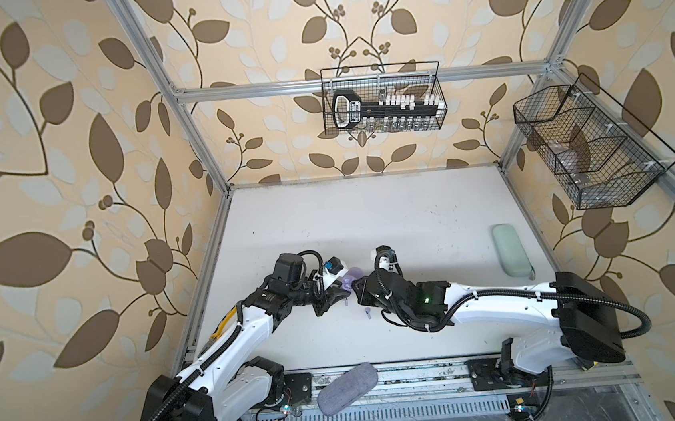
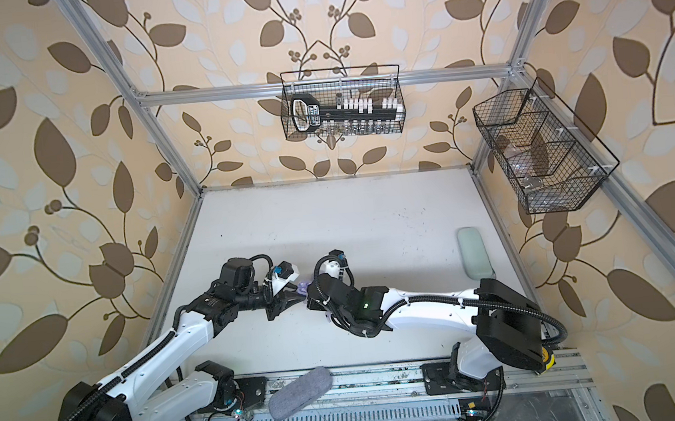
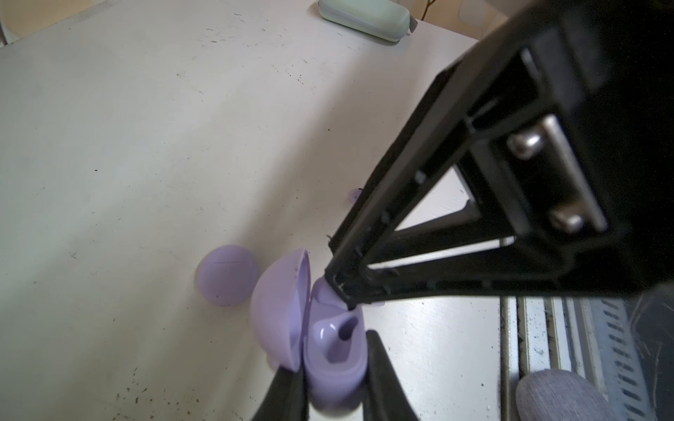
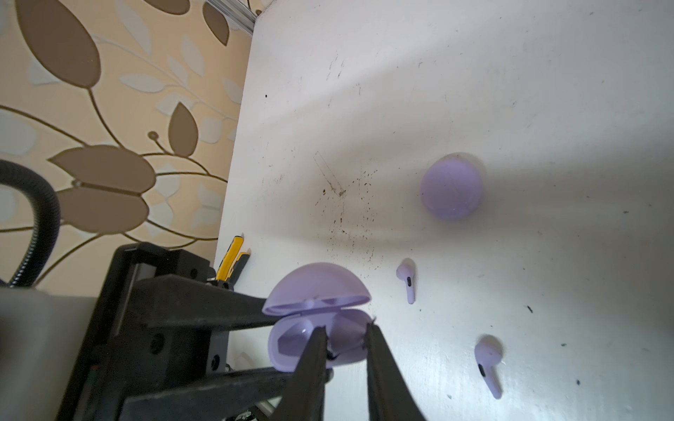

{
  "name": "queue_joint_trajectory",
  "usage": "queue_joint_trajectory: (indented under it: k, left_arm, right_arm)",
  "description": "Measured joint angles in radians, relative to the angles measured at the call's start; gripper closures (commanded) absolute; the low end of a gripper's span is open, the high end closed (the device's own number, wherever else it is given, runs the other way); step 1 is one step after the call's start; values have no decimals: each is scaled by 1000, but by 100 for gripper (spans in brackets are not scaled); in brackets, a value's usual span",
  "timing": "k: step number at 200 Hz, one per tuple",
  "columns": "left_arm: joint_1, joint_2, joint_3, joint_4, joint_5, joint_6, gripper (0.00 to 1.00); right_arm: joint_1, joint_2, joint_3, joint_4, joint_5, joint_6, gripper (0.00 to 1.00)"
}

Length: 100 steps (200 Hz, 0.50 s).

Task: Insert the wireless bluetooth earbuds into the charging case
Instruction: 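Open the right gripper to release the earbud in the case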

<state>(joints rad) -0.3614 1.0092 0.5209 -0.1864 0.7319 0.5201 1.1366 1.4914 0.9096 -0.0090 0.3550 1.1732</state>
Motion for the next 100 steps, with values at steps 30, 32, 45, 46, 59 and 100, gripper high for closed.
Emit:
queue_joint_trajectory:
  k: [30, 32, 45, 46, 59, 100]
  left_arm:
    - [0, 0, 0, 0, 0, 0, 95]
    - [0, 0, 0, 0, 0, 0, 95]
    - [0, 0, 0, 0, 0, 0, 95]
    - [0, 0, 0, 0, 0, 0, 95]
    - [0, 0, 0, 0, 0, 0, 95]
    - [0, 0, 0, 0, 0, 0, 99]
  right_arm:
    - [-3, 0, 3, -3, 0, -4, 79]
    - [-3, 0, 4, -3, 0, -5, 79]
    - [-5, 0, 5, -4, 0, -7, 79]
    - [-5, 0, 5, -4, 0, -7, 79]
    - [-7, -6, 5, -10, 0, -8, 79]
    - [-13, -45, 5, -19, 2, -12, 78]
